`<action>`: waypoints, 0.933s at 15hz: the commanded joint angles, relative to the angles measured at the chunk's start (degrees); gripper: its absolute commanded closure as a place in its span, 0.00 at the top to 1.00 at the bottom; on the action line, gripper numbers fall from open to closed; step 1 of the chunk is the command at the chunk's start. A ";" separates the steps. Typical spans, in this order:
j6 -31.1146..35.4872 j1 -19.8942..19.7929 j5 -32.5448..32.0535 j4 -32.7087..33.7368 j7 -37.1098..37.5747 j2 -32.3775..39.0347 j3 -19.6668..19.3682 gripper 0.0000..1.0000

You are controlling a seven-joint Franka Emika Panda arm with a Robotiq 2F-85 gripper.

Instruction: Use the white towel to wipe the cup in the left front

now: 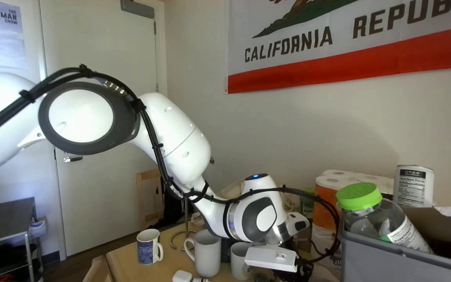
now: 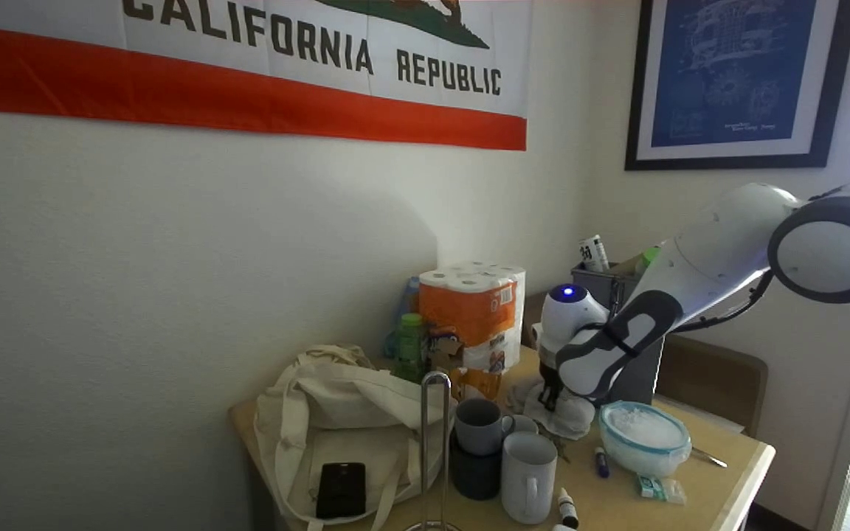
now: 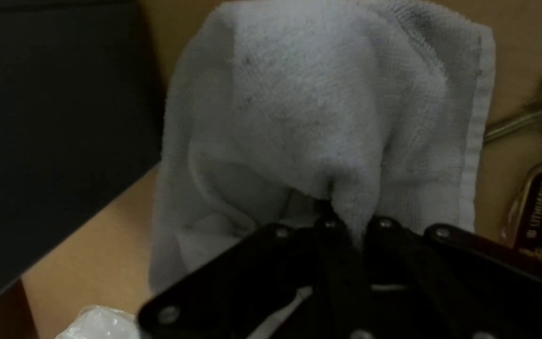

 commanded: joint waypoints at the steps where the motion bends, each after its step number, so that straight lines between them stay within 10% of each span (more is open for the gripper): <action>1: -6.83 2.24 -0.02 -1.38 -0.11 -5.08 -0.45 0.02; 14: -34.02 4.10 -0.20 -1.76 -8.70 -22.32 5.87 0.02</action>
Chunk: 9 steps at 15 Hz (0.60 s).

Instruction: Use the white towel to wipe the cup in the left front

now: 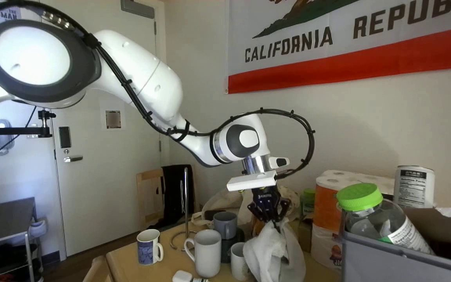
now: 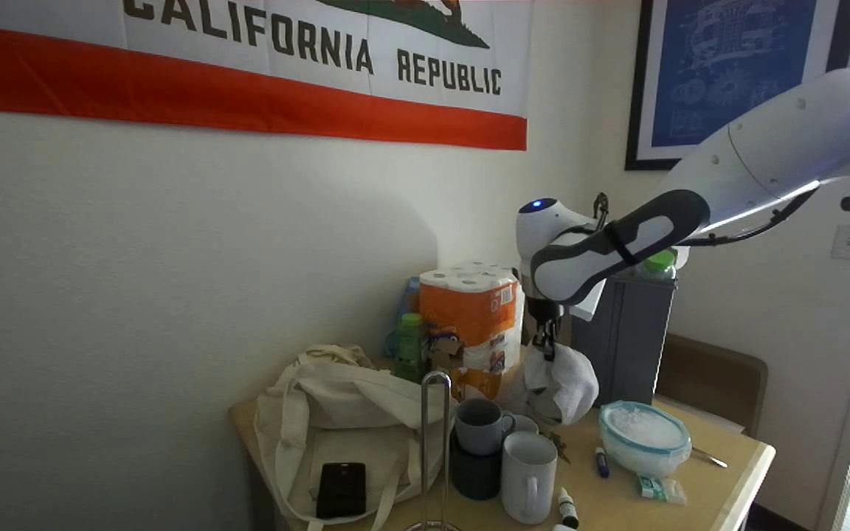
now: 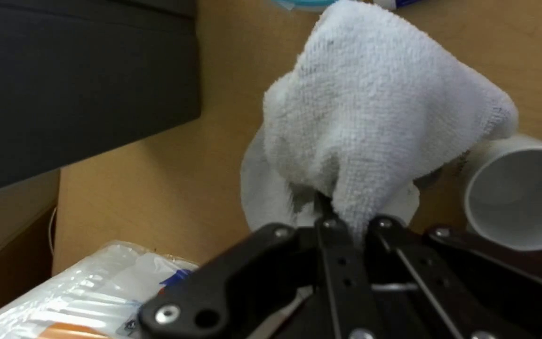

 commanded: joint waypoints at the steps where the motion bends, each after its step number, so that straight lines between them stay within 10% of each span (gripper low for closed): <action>1: -6.49 -0.34 0.21 -2.51 -4.57 -6.48 2.79 0.02; 9: -7.95 0.79 0.01 -16.12 -5.85 -21.72 6.82 0.02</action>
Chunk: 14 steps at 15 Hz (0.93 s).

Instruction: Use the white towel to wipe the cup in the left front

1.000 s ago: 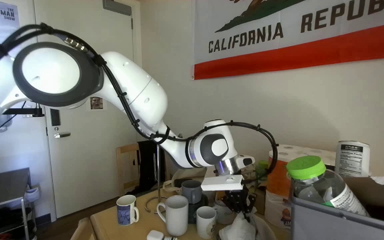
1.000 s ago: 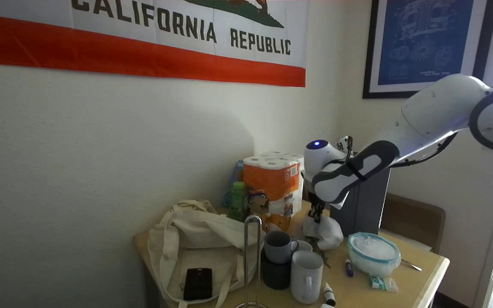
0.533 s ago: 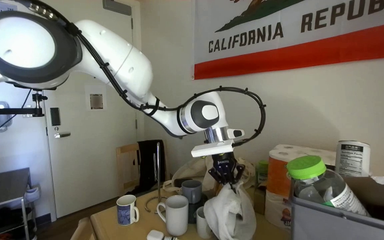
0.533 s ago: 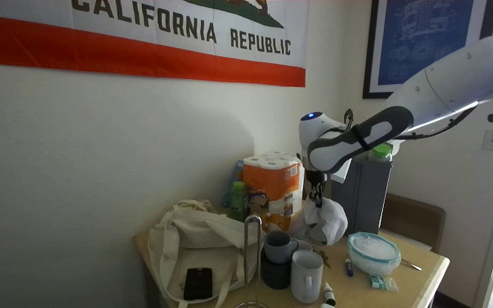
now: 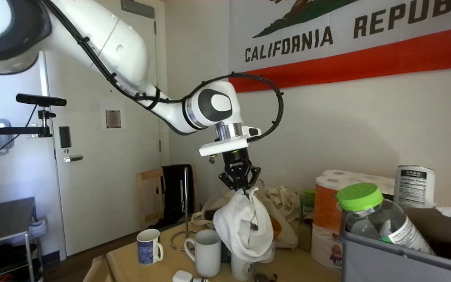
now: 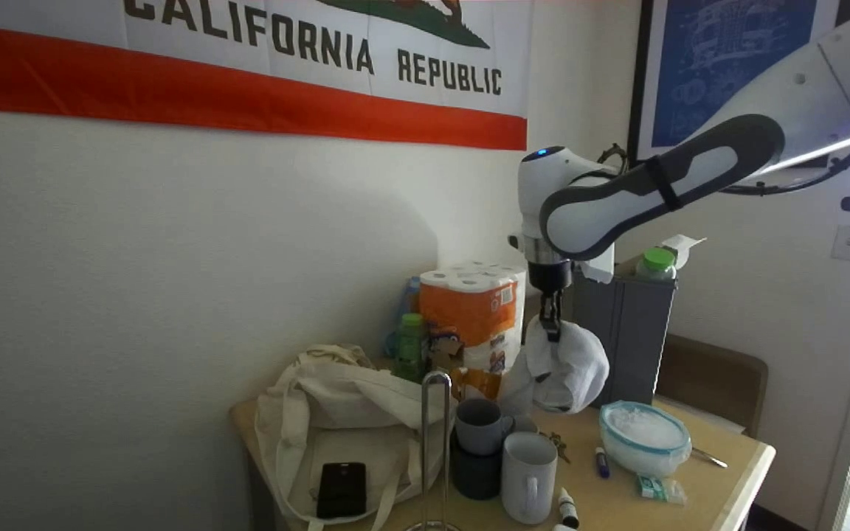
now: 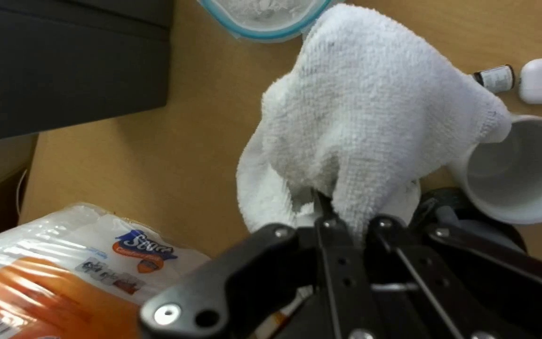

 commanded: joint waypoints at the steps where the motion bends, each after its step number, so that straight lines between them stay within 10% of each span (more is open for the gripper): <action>1: -0.22 -0.31 0.40 -9.49 -2.97 -9.75 1.23 0.02; 14: 1.77 0.04 16.91 -28.65 -37.00 -28.15 -0.08 0.02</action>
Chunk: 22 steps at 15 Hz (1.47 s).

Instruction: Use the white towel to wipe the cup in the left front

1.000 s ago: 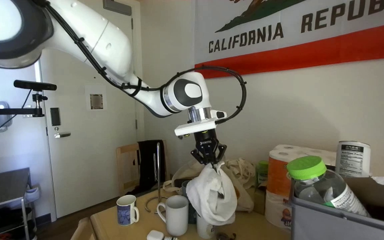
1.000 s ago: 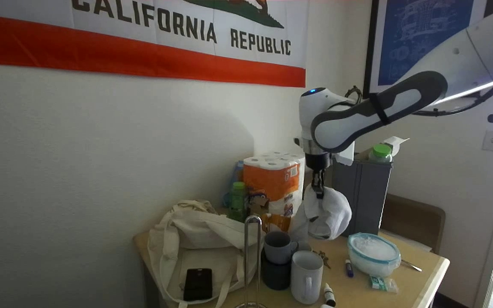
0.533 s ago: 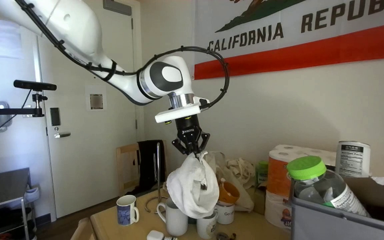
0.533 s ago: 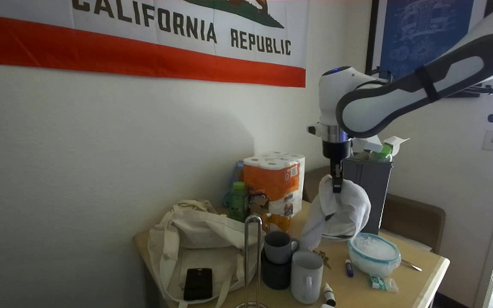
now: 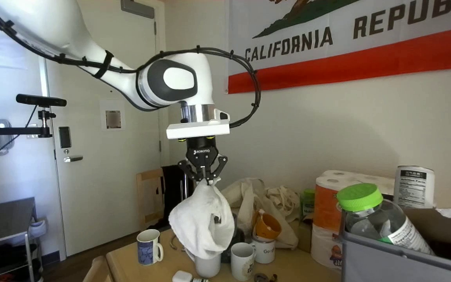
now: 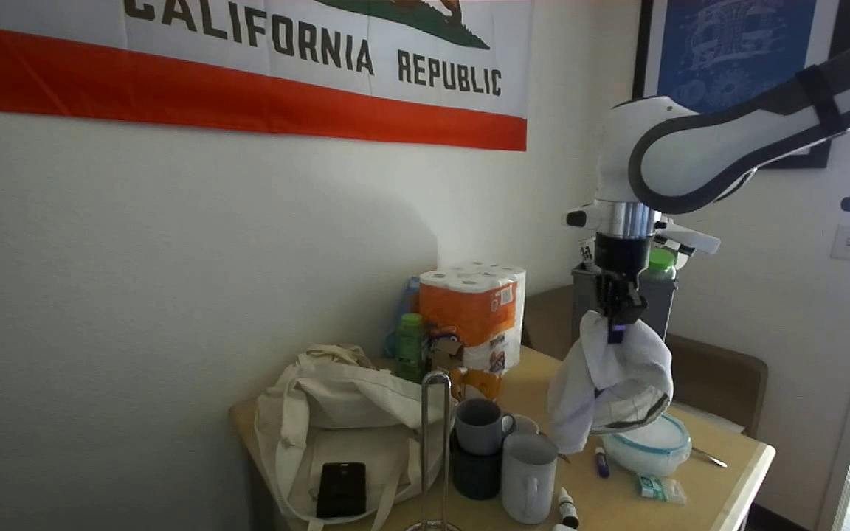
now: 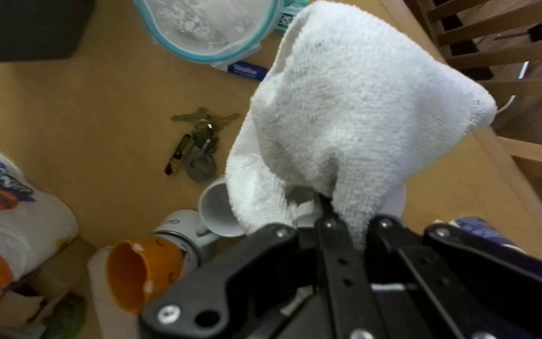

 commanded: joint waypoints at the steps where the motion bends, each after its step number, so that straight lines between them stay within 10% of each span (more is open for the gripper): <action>1: 1.51 1.92 6.08 -7.96 -6.79 -5.74 -0.04 0.02; 22: 21.32 17.36 31.66 -22.96 -21.44 -5.19 4.24 0.02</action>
